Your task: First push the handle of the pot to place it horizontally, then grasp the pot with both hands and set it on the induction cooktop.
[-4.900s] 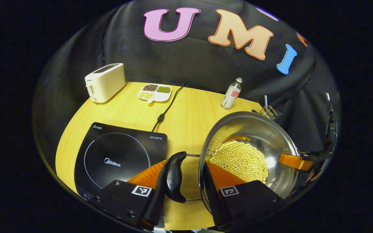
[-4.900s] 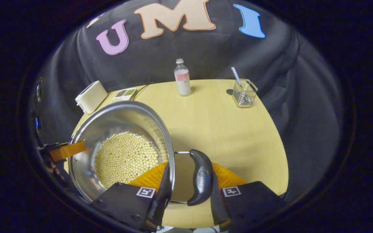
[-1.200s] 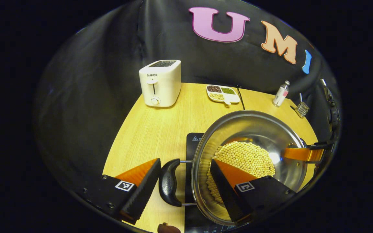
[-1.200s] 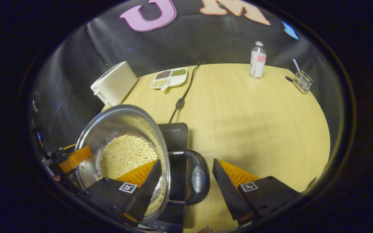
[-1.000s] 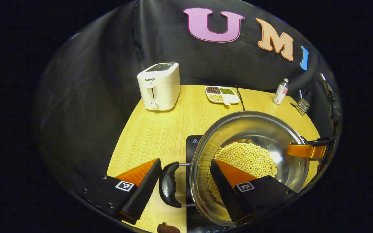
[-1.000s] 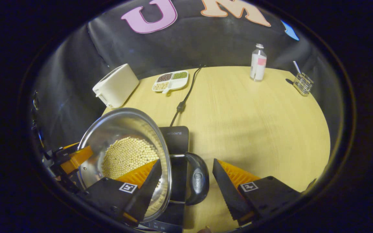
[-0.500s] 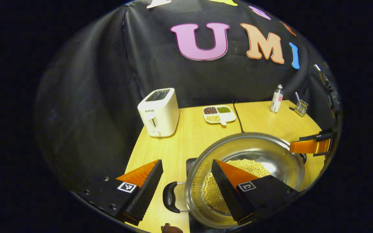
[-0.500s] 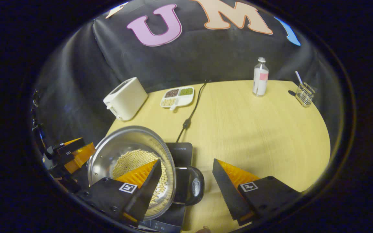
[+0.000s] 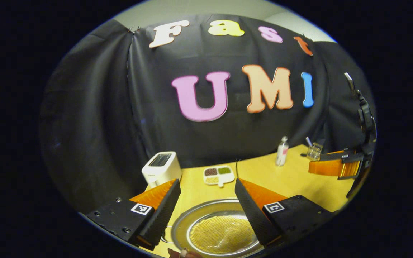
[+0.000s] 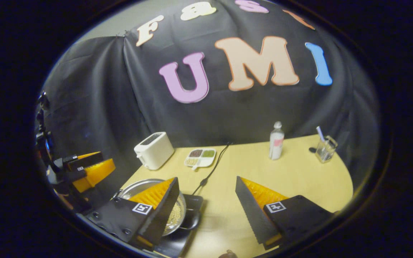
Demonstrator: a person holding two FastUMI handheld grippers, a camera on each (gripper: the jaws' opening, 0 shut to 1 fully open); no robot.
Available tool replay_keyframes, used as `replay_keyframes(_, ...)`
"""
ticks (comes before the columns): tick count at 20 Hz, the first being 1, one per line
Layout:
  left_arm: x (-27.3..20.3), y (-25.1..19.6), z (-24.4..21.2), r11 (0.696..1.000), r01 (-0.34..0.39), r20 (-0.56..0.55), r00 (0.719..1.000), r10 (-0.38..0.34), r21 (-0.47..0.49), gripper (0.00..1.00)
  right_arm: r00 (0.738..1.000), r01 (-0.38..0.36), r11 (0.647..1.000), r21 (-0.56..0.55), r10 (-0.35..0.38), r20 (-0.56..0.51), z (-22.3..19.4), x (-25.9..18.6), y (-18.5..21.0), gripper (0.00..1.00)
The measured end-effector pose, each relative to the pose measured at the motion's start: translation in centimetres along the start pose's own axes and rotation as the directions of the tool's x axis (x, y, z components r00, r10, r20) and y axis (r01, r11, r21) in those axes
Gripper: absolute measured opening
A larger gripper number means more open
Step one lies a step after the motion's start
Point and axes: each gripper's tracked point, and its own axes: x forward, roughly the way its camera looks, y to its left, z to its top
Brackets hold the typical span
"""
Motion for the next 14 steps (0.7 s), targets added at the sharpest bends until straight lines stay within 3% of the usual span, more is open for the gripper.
replay_keyframes(1, -0.4, -1.7, 1.6, 1.000, 0.010, 0.036, 0.999, -0.010, -0.005, 0.98, 0.999, -0.007, 1.000, -0.003, 0.007, 0.033, 1.2, -1.5, -1.0, 0.98)
replay_keyframes(2, -0.9, -3.7, 2.9, 1.000, 0.019, 0.068, 0.998, -0.018, -0.015, 0.97, 0.998, -0.011, 1.000, 0.001, 0.011, 0.057, 2.1, -2.8, -2.2, 0.94)
replay_keyframes(6, -2.9, -12.6, 6.0, 0.993, 0.099, 0.136, 0.987, -0.090, -0.060, 0.97, 0.992, 0.000, 0.999, 0.034, -0.004, 0.126, 4.4, -7.6, -8.3, 0.94)
replay_keyframes(9, -4.3, -17.7, 7.1, 0.992, 0.115, 0.164, 0.981, -0.106, -0.046, 0.98, 0.986, 0.012, 0.999, 0.044, -0.019, 0.167, 5.3, -10.7, -12.4, 0.93)
replay_keyframes(10, -4.7, -19.4, 7.4, 0.991, 0.124, 0.174, 0.978, -0.114, -0.049, 0.99, 0.985, 0.007, 0.999, 0.048, -0.015, 0.170, 5.3, -11.6, -13.3, 1.00)
replay_keyframes(12, -5.4, -22.7, 7.2, 0.987, 0.146, 0.171, 0.976, -0.132, -0.073, 0.99, 0.985, -0.013, 0.999, 0.046, 0.005, 0.173, 5.2, -13.1, -14.6, 0.94)
replay_keyframes(13, -5.7, -23.8, 6.9, 0.985, 0.146, 0.167, 0.977, -0.130, -0.087, 0.99, 0.984, -0.020, 0.999, 0.036, 0.013, 0.178, 4.9, -13.6, -15.4, 0.98)
replay_keyframes(14, -6.0, -24.6, 6.9, 0.985, 0.139, 0.164, 0.979, -0.121, -0.102, 0.97, 0.983, -0.025, 0.999, 0.022, 0.020, 0.181, 4.8, -14.3, -16.2, 0.94)
